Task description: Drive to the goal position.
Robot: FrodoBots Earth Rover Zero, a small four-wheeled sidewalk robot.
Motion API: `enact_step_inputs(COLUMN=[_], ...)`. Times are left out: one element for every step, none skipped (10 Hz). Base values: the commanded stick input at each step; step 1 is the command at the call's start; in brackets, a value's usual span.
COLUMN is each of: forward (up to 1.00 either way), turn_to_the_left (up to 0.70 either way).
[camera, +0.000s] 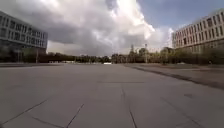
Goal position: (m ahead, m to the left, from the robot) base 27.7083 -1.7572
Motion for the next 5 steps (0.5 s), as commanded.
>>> enact_step_inputs(forward=[0.45,0.45,0.45,0.45,0.45], turn_to_the_left=[0.00,0.00,0.00,0.00,0.00])
